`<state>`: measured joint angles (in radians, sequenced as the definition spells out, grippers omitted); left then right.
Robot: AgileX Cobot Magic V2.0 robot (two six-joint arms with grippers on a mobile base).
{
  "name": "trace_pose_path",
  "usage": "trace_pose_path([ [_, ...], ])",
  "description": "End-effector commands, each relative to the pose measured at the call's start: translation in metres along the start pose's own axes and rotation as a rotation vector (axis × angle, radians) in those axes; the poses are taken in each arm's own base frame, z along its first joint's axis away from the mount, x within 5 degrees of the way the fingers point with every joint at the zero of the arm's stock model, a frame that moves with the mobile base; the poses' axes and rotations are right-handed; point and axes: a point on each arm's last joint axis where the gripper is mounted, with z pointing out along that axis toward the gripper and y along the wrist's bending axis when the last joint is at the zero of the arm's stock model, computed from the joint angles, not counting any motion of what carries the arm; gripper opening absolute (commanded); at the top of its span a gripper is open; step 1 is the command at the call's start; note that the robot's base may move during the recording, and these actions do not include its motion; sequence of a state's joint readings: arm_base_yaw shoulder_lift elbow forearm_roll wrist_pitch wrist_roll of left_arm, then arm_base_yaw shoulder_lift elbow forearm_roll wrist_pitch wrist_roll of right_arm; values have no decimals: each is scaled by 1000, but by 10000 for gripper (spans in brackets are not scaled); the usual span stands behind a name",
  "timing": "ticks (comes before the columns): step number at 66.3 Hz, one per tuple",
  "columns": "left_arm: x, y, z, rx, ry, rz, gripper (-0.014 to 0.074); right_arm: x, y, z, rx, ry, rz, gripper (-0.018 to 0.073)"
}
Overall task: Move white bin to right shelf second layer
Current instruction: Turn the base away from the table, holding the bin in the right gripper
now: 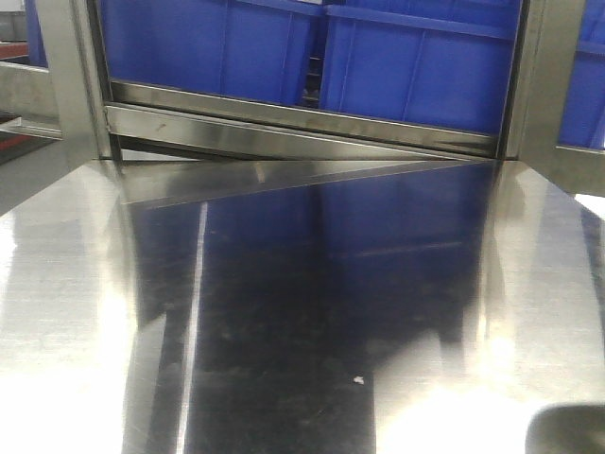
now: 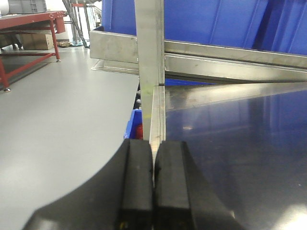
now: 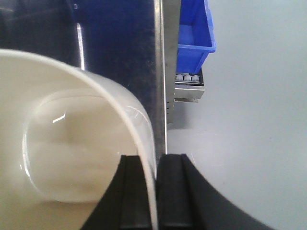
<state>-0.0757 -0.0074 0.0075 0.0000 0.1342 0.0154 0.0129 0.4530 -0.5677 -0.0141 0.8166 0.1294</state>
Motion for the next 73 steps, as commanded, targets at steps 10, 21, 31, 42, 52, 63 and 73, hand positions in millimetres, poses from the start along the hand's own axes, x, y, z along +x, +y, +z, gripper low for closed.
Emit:
trace_pose_path([
  [10,4,0,1,3,-65,-3,85,-15,1,-6,-3,-119,-10,48],
  [21,4,0,1,3,-65,-3,85,-15,1,-6,-3,-118,-10,48],
  [31,4,0,1,3,-65,-3,85,-15,1,-6,-3,-118,-10,48],
  [42,4,0,1,3,-65,-3,85,-15,1,-6,-3,-116,-10,48],
  [52,4,0,1,3,-65,-3,85,-15,1,-6,-2,-115,-10,48],
  [63,4,0,1,3,-65,-3,85,-15,1,-6,-2,-115,-10,48],
  [73,4,0,1,3,-65,-3,85,-15,1,-6,-2,-115,-10,48],
])
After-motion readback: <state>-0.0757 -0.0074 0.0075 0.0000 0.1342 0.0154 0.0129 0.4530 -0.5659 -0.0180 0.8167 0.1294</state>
